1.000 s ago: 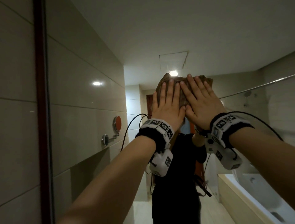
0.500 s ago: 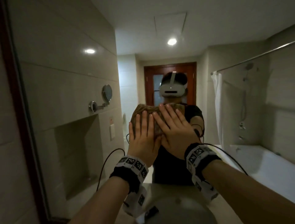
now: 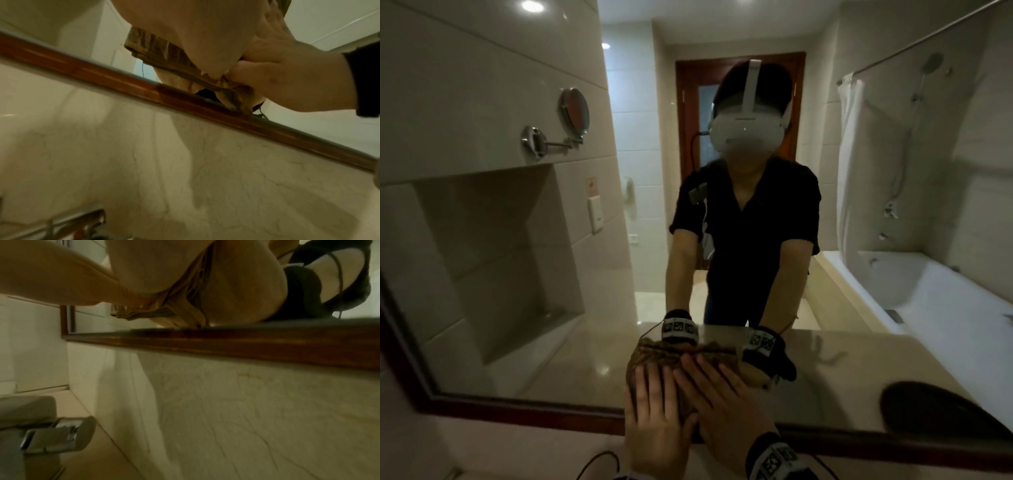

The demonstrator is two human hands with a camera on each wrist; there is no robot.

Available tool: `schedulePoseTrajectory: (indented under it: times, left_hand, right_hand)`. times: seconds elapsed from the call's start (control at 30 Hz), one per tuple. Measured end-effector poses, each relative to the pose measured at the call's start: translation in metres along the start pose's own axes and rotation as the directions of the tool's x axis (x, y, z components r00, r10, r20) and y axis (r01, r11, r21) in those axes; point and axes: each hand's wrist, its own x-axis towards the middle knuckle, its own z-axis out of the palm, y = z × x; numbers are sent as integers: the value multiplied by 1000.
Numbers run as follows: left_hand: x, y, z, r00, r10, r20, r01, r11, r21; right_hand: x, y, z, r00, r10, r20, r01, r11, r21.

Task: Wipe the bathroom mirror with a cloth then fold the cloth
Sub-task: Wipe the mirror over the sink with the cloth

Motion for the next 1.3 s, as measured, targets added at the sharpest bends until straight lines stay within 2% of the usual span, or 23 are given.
schedulePoseTrajectory:
  times: [0.13, 0.2, 0.23, 0.27, 0.3, 0.37, 0.4, 0.43, 0.47, 0.5, 0.53, 0.57, 0.6, 0.7, 0.8, 1.0, 1.3]
  left_hand:
    - [-17, 0, 10, 1000, -18, -5, 17, 995, -100]
    - [-12, 18, 1, 998, -61, -2, 60, 991, -122]
    - [4, 47, -9, 993, -122, -3, 120, 983, -138]
    - [14, 71, -15, 974, -200, 110, 218, 956, -195]
    - [23, 89, -21, 961, -220, 167, 253, 944, -213]
    - [51, 116, -22, 977, -206, 46, 211, 953, -216]
    - [63, 121, -26, 969, -248, 22, 247, 946, -209]
    - [68, 120, -31, 952, -302, 41, 301, 913, -276]
    - [65, 110, -38, 950, -302, 81, 311, 887, -341]
    - [57, 106, -44, 960, -265, 91, 280, 903, -325]
    - [57, 98, -47, 977, -210, -38, 189, 935, -302]
    - [67, 96, -52, 980, -176, -89, 139, 937, -321]
    - [76, 87, -59, 986, -168, -15, 152, 921, -359]
    - [133, 98, -91, 979, -134, -155, 81, 947, -312]
    - [194, 109, -142, 981, -5, -195, -39, 974, -224]
    - [296, 134, -246, 956, 98, -276, -152, 972, -182]
    - [399, 180, -344, 929, 179, -324, -226, 967, -115]
  right_hand:
    - [-12, 8, 3, 1000, -21, -15, 21, 1000, 2]
    - [-14, 14, -1, 999, -45, -5, 45, 999, 9]
    - [-14, 16, -4, 999, -54, -5, 54, 998, 15]
    - [-13, 19, -7, 998, -66, -7, 66, 998, 18]
    - [-13, 23, -11, 997, -81, 1, 81, 997, 10]
    - [-13, 34, -24, 995, -95, 35, 96, 995, -18]
    - [-14, 41, -32, 995, -95, 39, 96, 995, -34]
    - [-14, 50, -41, 995, -91, 41, 93, 994, -54]
    - [-13, 58, -51, 995, -86, 44, 89, 993, -84]
    - [-13, 67, -63, 995, -85, 51, 90, 989, -115]
    - [-11, 77, -77, 995, -92, 45, 97, 984, -146]
    - [-6, 86, -92, 994, -101, 31, 105, 980, -169]
    - [-1, 95, -108, 994, -113, -1, 111, 977, -184]
    - [21, 121, -162, 985, -103, -141, 80, 984, -157]
    - [43, 149, -223, 964, -50, -263, 12, 990, -143]
    - [78, 207, -328, 928, 40, -372, -139, 960, -244]
    - [107, 275, -438, 892, 73, -446, -284, 858, -427]
